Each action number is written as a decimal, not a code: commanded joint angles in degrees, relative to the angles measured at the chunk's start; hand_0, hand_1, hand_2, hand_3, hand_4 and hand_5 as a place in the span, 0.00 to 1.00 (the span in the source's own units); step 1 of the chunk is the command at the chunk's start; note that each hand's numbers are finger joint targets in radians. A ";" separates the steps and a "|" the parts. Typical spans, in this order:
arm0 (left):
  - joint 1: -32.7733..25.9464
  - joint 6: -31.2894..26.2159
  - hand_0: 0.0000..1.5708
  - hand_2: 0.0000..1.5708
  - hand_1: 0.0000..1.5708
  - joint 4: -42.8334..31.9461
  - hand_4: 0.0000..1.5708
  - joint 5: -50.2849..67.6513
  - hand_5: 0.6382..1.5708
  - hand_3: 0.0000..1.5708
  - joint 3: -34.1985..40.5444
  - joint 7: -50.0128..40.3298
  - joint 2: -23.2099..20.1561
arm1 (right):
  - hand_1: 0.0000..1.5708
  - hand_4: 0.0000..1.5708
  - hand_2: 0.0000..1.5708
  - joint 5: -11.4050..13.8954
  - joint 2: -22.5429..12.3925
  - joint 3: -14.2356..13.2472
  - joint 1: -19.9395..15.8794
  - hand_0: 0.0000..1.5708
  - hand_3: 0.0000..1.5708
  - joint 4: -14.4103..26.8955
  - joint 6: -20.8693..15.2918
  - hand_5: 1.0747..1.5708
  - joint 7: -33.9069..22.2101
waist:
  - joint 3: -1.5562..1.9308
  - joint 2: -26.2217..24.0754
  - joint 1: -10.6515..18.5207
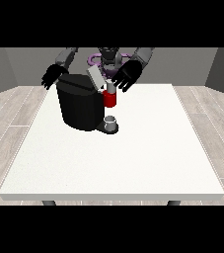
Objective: Insert the coffee pod into the coffee machine and close the lid
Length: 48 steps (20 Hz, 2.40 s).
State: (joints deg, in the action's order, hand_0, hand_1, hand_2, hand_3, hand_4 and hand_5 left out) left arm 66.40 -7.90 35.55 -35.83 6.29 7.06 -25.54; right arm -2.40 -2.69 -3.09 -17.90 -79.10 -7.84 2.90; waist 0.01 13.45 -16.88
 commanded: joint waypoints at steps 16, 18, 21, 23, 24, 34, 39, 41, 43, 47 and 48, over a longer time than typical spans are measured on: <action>-1.07 -0.17 0.78 0.81 0.78 -2.06 0.31 -1.32 1.00 0.75 0.38 1.22 0.72 | 0.00 0.28 0.00 0.72 0.93 1.59 0.63 0.00 0.00 -2.86 -1.23 1.00 -2.58 | -0.02 -0.16 -0.24; 0.76 -0.65 0.78 0.80 0.78 -0.91 0.30 -2.12 1.00 0.73 -0.27 -0.23 0.58 | 0.00 0.28 0.00 -0.81 -0.17 -1.36 0.09 0.00 0.00 0.71 -0.29 1.00 1.88 | 0.02 1.92 0.43; 0.32 -0.59 0.77 0.78 0.77 -0.92 0.29 -1.66 1.00 0.69 -0.06 -0.68 2.22 | 0.00 0.23 0.00 1.32 0.88 0.13 1.55 0.00 0.00 1.63 -1.83 1.00 2.49 | 0.01 1.41 0.84; 2.44 0.06 0.72 0.74 0.72 -0.29 0.28 -3.04 1.00 0.65 -0.98 -1.58 2.20 | 0.00 0.25 0.00 0.19 -0.43 -1.14 -2.66 0.00 0.00 2.40 -1.11 1.00 0.36 | 0.02 2.94 0.95; 0.34 0.63 0.73 0.75 0.73 -1.61 0.29 -2.24 1.00 0.65 0.49 0.85 0.57 | 0.00 0.24 0.00 1.44 0.68 0.54 -0.13 0.00 0.00 -0.46 -2.26 1.00 0.19 | -0.01 2.85 -0.12; 0.09 0.95 0.68 0.72 0.68 -0.77 0.23 -3.93 1.00 0.62 -0.40 1.89 0.46 | 0.00 0.29 0.00 0.06 0.17 -0.80 -1.18 0.00 0.00 0.25 -1.63 1.00 0.97 | 0.00 2.13 0.88; -1.65 -1.03 0.36 0.52 0.36 -0.71 0.15 -6.18 1.00 0.41 -3.18 3.48 0.56 | 0.00 0.28 0.00 0.30 -0.25 -0.34 1.71 0.00 0.00 0.91 -0.66 1.00 1.57 | 0.02 1.09 0.51; -0.10 -2.05 0.00 0.00 0.00 -0.94 0.00 -6.71 1.00 0.00 -2.98 4.60 -1.95 | 0.00 0.26 0.00 -0.34 -0.57 -0.55 -0.31 0.00 0.00 0.07 0.04 1.00 1.78 | 0.02 2.75 0.32; 0.33 -3.39 0.00 0.00 0.00 -1.42 0.00 -6.56 1.00 0.00 -2.97 3.53 -1.07 | 0.00 0.28 0.00 -0.23 0.28 -0.75 -1.42 0.00 0.00 0.31 -1.48 1.00 0.54 | 0.01 2.11 0.92; -1.21 -2.23 0.00 0.00 0.00 -1.19 0.00 -7.92 1.00 0.00 -3.67 2.96 -0.36 | 0.00 0.22 0.00 -0.16 -0.80 -1.27 -0.20 0.00 0.00 0.35 -1.29 1.00 -0.42 | 0.01 0.59 1.25; 1.04 -4.32 0.00 0.00 0.00 -0.67 0.00 -7.22 1.00 0.00 -2.94 3.58 -1.94 | 0.00 0.22 0.00 1.19 0.66 -0.31 0.02 0.00 0.00 1.92 -2.54 1.00 1.95 | 0.01 1.36 2.24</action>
State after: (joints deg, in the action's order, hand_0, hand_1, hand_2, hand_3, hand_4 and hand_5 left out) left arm 66.45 -10.99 34.45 -42.64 3.36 10.20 -26.55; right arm -1.57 -2.19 -3.28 -18.00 -78.67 -10.16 3.35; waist 0.05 14.40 -15.63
